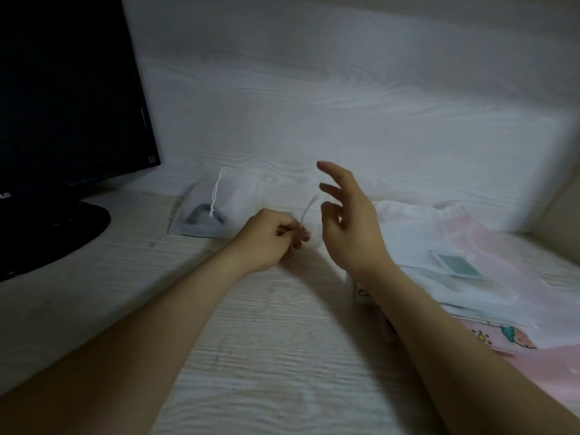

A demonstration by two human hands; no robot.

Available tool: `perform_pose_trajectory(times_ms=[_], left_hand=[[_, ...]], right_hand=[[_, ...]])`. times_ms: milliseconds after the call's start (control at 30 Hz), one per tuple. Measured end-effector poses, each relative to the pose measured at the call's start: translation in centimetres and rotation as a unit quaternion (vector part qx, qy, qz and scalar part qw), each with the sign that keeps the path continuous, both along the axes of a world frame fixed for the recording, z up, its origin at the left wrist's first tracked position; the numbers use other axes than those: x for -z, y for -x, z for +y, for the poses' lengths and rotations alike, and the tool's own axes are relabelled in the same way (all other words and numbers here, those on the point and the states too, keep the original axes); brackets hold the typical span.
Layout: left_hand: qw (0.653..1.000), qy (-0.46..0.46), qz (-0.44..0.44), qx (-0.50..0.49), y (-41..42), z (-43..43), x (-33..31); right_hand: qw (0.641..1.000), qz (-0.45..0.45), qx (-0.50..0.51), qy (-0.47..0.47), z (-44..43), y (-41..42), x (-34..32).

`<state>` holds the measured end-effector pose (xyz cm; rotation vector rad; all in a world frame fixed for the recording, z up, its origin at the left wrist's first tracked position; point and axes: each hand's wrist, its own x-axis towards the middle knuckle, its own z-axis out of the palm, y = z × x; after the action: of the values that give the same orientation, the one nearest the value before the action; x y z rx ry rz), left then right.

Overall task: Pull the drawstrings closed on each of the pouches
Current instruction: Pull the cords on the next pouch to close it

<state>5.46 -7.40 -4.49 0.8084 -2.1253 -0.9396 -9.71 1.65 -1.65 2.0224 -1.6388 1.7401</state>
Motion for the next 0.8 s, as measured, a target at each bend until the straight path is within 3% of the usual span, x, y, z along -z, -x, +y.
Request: perform_pose_trajectory(times_ms=[133,233,333,633,800], left_hand=[[0.999,-0.034,0.035,-0.004,-0.2,-0.2,-0.1],[0.998,-0.052,0.039,0.014,-0.3,-0.3,0.0],[0.998,-0.044,0.036,0.019,-0.5,-0.3,-0.3],[0.998,-0.046,0.046,0.013,-0.7,-0.3,-0.9],[0.998,-0.048,0.043,-0.005,-0.5,0.0,-1.1]], right_hand=[[0.978,0.194,0.078,-0.005,-0.3,0.2,0.8],[0.966,0.242,0.082,-0.031,-0.5,-0.1,1.2],[0.969,0.225,0.096,-0.013,-0.8,0.2,1.1],[0.983,0.122,0.113,-0.075,-0.7,0.2,1.2],[0.983,0.154,0.090,-0.047,-0.2,0.1,0.9]])
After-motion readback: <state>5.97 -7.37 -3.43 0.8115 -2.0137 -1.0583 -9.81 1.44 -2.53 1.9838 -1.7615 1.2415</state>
